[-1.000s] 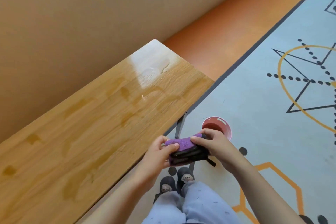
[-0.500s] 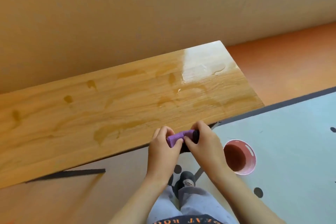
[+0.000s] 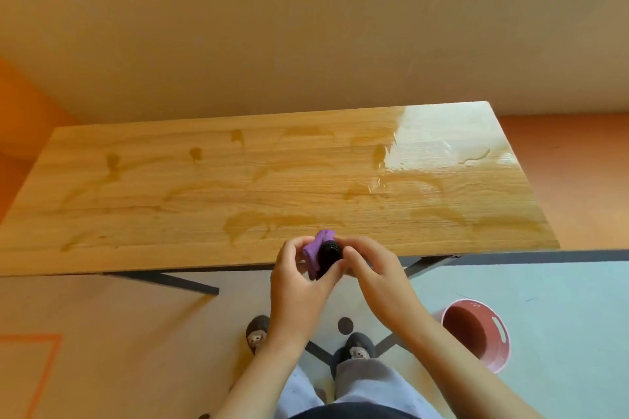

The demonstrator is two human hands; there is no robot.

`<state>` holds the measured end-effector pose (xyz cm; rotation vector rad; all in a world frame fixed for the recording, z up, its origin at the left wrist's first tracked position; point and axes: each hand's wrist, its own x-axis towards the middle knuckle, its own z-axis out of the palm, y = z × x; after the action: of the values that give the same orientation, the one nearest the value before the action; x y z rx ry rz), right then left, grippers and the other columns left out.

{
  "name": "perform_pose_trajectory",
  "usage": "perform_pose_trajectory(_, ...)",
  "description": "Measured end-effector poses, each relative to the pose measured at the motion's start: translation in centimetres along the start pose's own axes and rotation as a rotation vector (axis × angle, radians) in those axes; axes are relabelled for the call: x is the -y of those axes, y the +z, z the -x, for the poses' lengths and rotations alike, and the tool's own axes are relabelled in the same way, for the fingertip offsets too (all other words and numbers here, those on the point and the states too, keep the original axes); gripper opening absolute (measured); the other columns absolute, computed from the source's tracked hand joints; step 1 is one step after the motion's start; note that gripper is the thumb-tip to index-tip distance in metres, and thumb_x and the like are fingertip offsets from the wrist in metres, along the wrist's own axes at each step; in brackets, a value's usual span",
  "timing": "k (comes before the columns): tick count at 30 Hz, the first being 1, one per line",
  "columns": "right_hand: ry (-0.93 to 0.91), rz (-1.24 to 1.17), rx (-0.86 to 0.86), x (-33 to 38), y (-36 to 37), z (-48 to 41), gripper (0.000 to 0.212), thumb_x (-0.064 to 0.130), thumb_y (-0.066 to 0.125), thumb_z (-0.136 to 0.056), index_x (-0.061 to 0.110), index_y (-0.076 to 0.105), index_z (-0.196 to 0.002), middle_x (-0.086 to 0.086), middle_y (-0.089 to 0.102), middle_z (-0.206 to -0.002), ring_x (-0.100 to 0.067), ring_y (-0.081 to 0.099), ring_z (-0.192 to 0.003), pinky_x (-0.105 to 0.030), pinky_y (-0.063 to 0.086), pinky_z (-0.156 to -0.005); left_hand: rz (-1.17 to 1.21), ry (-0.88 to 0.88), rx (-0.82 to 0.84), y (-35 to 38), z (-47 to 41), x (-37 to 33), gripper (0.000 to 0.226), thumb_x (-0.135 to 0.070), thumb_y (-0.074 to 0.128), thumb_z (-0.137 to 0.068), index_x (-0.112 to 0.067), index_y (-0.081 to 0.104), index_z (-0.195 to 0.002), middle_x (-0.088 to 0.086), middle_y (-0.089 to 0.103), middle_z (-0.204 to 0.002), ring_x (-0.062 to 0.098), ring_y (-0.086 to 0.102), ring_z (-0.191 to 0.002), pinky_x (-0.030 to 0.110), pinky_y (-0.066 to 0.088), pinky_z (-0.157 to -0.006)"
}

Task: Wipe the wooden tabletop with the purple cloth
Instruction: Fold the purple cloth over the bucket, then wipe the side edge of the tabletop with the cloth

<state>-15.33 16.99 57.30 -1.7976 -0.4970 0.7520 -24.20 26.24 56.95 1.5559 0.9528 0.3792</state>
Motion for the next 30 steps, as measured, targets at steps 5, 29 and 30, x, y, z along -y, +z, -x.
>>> perform_pose_trajectory(5, -0.091, 0.028, 0.08, 2.4, 5.0, -2.1, 0.021, 0.012, 0.053, -0.093, 0.021, 0.069, -0.102, 0.008, 0.067, -0.101, -0.006, 0.065, -0.093, -0.03, 0.055, -0.084, 0.013, 0.014, -0.06, -5.3, -3.2, 0.3, 0.034, -0.02, 0.081, -0.075, -0.026, 0.058, -0.1, -0.009, 0.065, -0.094, -0.005, 0.062, -0.082, 0.012, 0.049, -0.065)
perform_pose_trajectory(29, -0.245, 0.856, 0.801, 5.5, 29.9, -16.8, 0.027, 0.031, 0.048, -0.095, 0.027, 0.054, -0.122, 0.007, 0.064, -0.111, -0.01, 0.06, -0.097, -0.03, 0.052, -0.085, -0.147, -0.358, -0.449, -38.1, -10.9, 11.5, 0.031, -0.009, 0.072, -0.08, -0.027, 0.058, -0.102, -0.008, 0.064, -0.101, 0.015, 0.062, -0.095, 0.039, 0.054, -0.078)
perform_pose_trajectory(30, -0.27, 0.86, 0.825, 5.7, 30.5, -17.6, 0.028, 0.032, 0.048, -0.096, 0.028, 0.054, -0.122, 0.007, 0.064, -0.111, -0.01, 0.06, -0.097, -0.029, 0.052, -0.084, -0.155, -0.352, -0.462, -37.9, -11.1, 11.3, 0.032, -0.009, 0.072, -0.081, -0.027, 0.058, -0.103, -0.009, 0.063, -0.1, 0.012, 0.062, -0.094, 0.035, 0.054, -0.075)
